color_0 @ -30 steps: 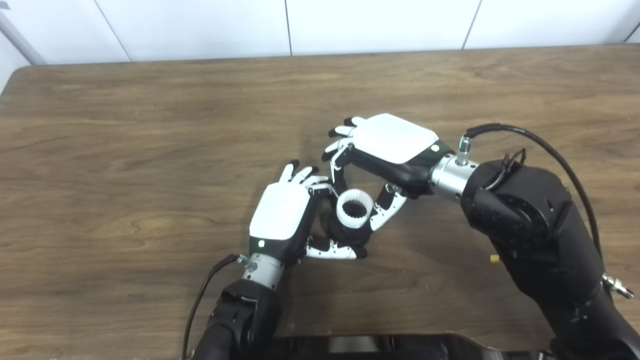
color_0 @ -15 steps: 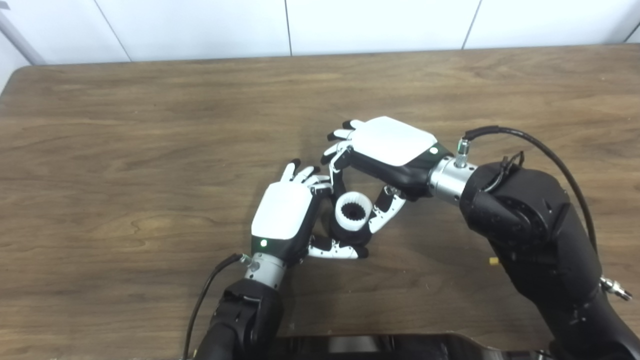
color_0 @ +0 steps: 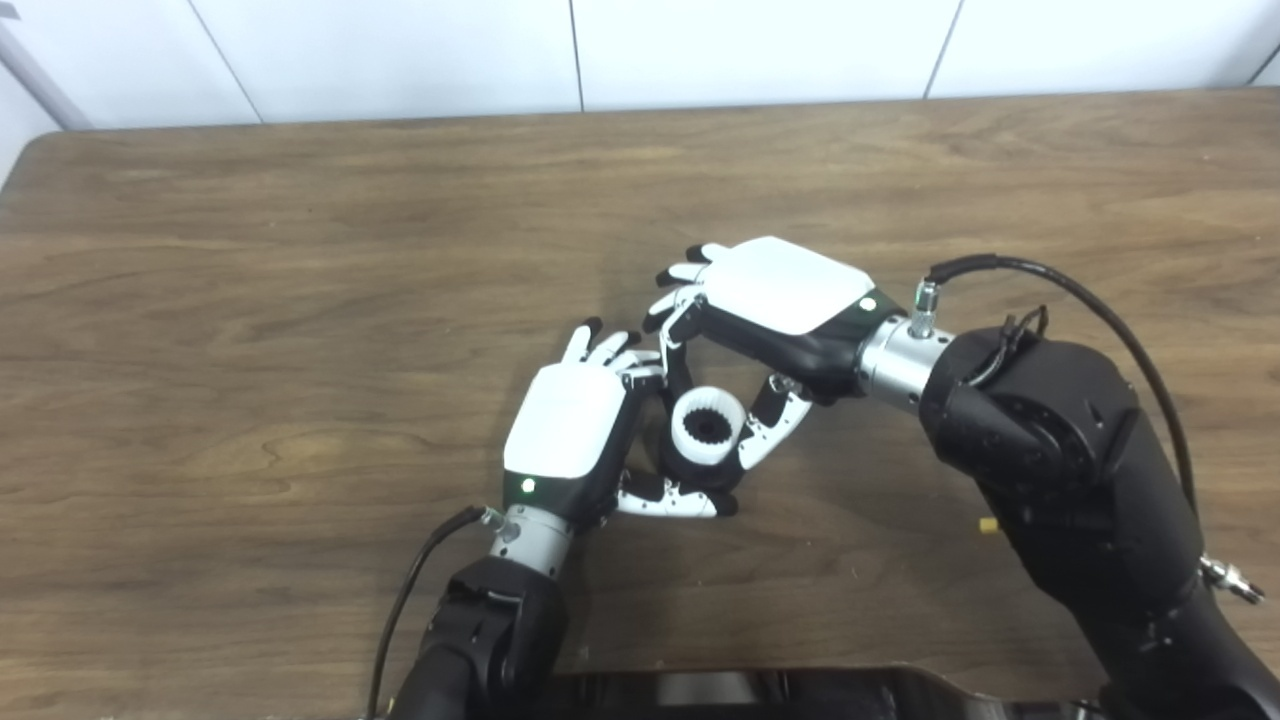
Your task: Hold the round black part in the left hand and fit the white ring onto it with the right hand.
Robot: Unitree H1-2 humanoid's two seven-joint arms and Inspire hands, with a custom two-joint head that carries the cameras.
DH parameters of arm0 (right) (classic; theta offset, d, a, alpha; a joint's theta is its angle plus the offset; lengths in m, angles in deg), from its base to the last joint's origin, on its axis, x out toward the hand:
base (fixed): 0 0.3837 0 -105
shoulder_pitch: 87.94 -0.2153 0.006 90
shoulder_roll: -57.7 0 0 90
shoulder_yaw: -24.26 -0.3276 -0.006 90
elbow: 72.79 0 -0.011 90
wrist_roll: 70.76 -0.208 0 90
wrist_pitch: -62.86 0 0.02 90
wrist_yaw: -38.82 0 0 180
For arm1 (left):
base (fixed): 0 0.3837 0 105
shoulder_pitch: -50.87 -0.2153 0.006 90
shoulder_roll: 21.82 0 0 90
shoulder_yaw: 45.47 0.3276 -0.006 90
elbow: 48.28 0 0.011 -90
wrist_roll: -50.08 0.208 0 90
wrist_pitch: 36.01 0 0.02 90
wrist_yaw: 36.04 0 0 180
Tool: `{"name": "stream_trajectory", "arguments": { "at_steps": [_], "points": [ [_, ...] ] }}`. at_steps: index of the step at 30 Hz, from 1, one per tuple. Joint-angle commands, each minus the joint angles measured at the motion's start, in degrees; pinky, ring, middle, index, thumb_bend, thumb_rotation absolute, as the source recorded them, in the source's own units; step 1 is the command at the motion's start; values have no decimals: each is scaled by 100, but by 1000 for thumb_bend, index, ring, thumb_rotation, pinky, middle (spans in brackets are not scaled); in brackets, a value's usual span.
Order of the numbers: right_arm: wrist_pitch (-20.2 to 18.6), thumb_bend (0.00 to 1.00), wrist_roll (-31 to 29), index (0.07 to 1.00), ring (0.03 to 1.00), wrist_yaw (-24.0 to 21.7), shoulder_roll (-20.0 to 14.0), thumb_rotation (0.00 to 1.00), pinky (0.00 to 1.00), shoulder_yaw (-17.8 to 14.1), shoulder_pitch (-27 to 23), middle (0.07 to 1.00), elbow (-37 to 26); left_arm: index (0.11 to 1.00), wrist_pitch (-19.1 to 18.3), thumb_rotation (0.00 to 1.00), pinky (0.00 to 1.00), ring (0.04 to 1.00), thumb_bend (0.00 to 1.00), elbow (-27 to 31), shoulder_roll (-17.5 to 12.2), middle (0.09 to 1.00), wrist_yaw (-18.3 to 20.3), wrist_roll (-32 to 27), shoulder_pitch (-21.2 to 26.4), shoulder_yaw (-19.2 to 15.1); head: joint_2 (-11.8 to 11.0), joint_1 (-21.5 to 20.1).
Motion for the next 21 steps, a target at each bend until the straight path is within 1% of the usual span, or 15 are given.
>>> {"name": "stream_trajectory", "arguments": {
  "at_steps": [1, 7, 21],
  "points": [
    [29, 525, -22, 483, 949, 111, 19, 137, 1000, -75, -123, 829, 5, 483, 2, 53, 1000, 897, 525, 145, 61, 772, -14, 57, 109, 32, 8, 2],
    [95, 525, -11, 483, 946, 175, 14, 137, 1000, -54, -111, 821, 75, 483, 17, 53, 1000, 897, 525, 139, 60, 770, -35, 34, 106, 27, 12, -13],
    [98, 525, 14, 483, 948, 179, 21, 137, 1000, -20, -76, 822, 114, 483, 20, 53, 1000, 898, 524, 155, 59, 771, -18, 29, 99, 37, 11, -28]
  ]
}}
